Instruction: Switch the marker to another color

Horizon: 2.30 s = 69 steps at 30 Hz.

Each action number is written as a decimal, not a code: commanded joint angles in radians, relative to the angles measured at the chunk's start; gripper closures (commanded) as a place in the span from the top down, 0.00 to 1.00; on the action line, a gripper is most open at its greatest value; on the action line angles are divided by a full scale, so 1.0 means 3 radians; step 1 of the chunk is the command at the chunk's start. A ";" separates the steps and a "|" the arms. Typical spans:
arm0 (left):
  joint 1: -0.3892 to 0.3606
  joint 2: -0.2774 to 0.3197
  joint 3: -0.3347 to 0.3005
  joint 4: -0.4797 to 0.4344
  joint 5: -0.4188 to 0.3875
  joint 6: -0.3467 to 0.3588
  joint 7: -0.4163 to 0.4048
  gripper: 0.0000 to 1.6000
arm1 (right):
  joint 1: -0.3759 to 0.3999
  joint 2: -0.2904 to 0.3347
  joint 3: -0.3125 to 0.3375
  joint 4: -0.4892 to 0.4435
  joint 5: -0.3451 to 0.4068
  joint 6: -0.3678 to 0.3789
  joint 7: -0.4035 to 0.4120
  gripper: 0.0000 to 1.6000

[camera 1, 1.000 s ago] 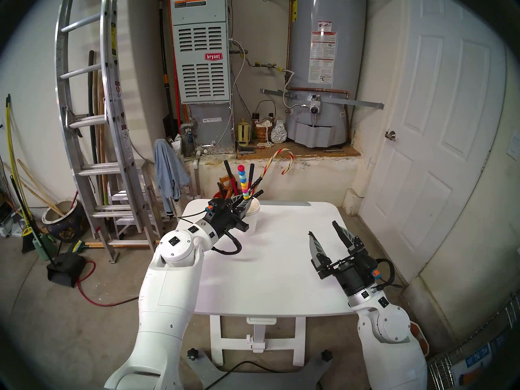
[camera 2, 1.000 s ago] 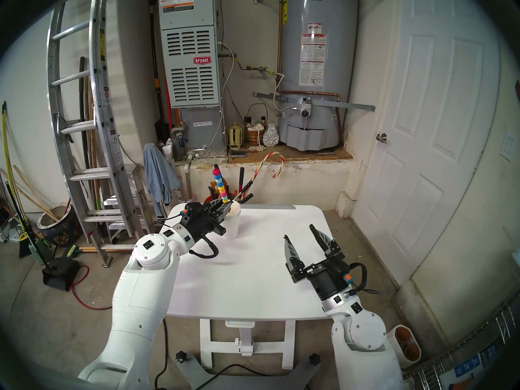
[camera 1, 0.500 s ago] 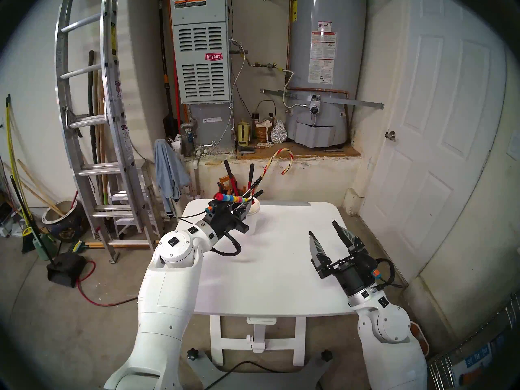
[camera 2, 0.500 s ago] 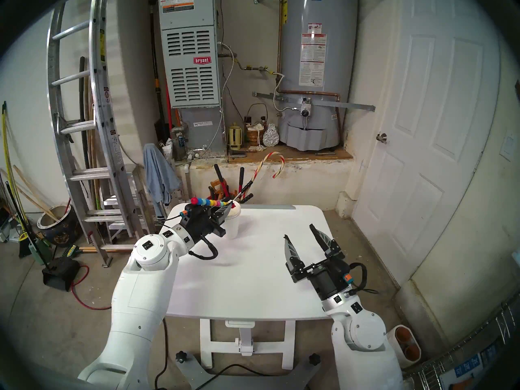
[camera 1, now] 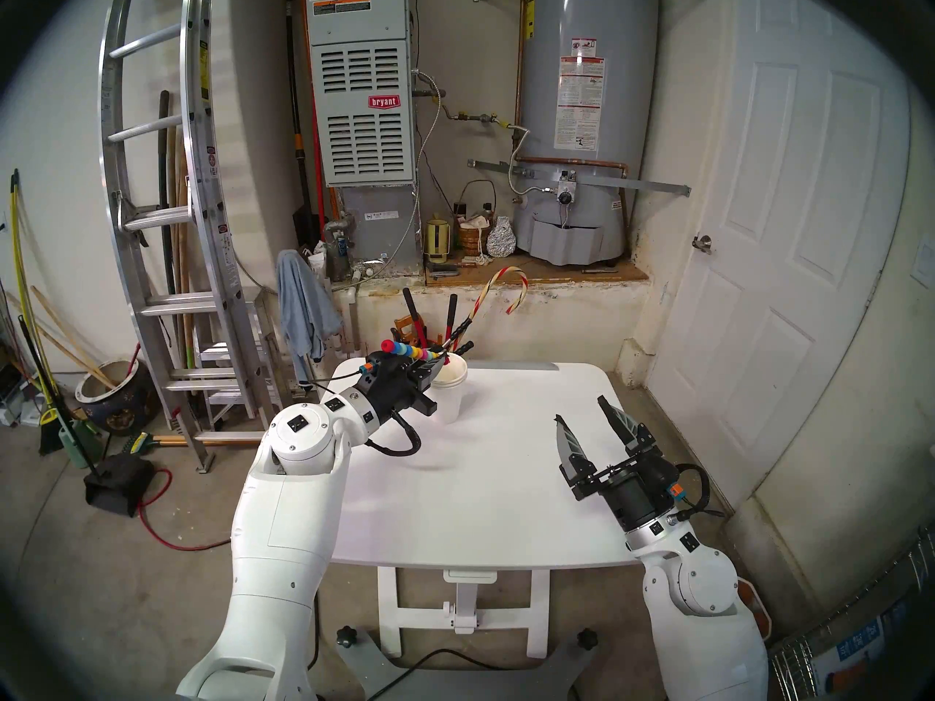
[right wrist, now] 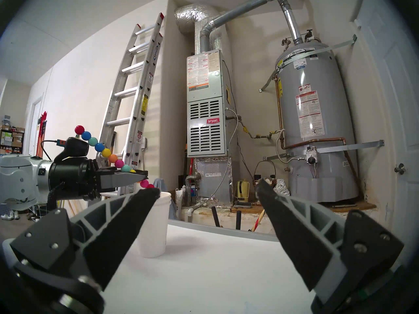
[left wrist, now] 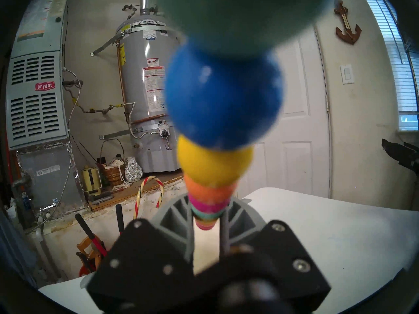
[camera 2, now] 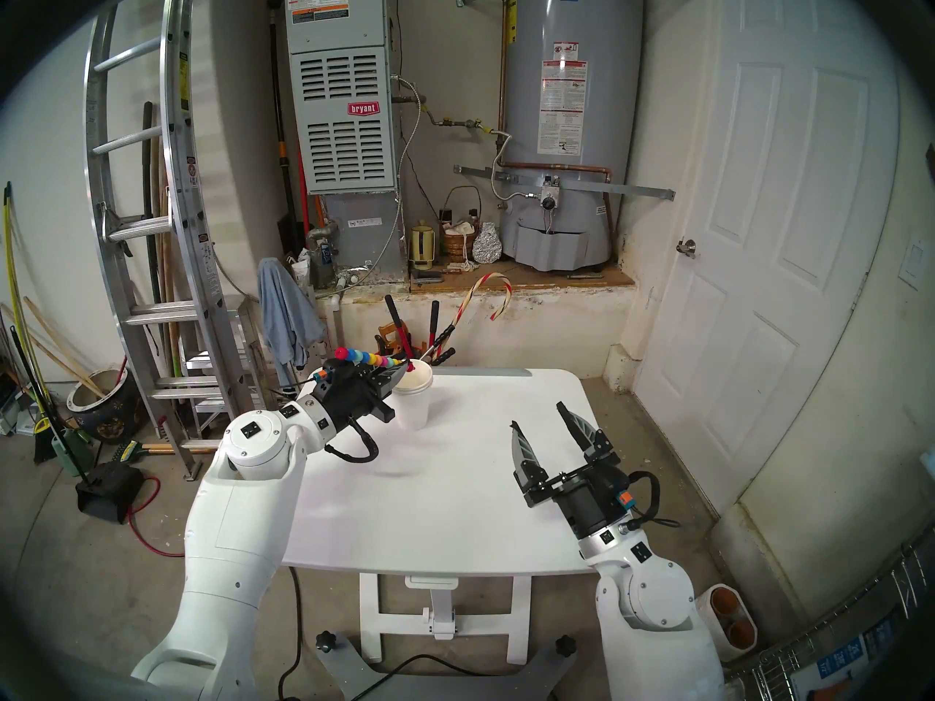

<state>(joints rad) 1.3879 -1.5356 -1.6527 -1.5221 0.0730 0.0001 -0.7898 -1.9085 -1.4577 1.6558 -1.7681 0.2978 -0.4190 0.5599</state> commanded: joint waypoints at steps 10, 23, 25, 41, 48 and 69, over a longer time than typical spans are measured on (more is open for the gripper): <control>-0.0095 0.0181 0.0108 -0.0215 0.0211 0.0312 -0.0195 0.00 | 0.0033 -0.0008 0.0013 -0.0056 0.0020 -0.0027 -0.0003 1.00; -0.0184 0.0206 0.0133 -0.0246 0.0324 0.0469 -0.0271 0.22 | 0.0053 -0.0009 0.0013 -0.0018 0.0025 -0.0033 0.0002 1.00; -0.0192 0.0206 0.0133 -0.0246 0.0334 0.0486 -0.0279 0.33 | 0.0059 -0.0008 0.0014 -0.0008 0.0024 -0.0035 0.0003 1.00; -0.0225 0.0190 0.0121 -0.0201 0.0346 0.0489 -0.0328 0.47 | 0.0086 -0.0006 0.0019 0.0032 0.0029 -0.0046 0.0008 1.00; -0.0213 0.0147 0.0087 -0.0193 0.0310 0.0423 -0.0301 0.56 | 0.0089 -0.0009 0.0020 0.0040 0.0028 -0.0049 0.0009 1.00; 0.0250 0.0017 -0.0622 -0.0951 -0.0363 0.0193 -0.0436 1.00 | 0.0214 -0.0036 0.0074 -0.0189 -0.0108 0.0051 -0.0147 1.00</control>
<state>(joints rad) 1.4010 -1.5091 -1.7666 -1.7009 0.0126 0.0965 -0.9412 -1.8827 -1.4600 1.6765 -1.7692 0.2977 -0.4240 0.5503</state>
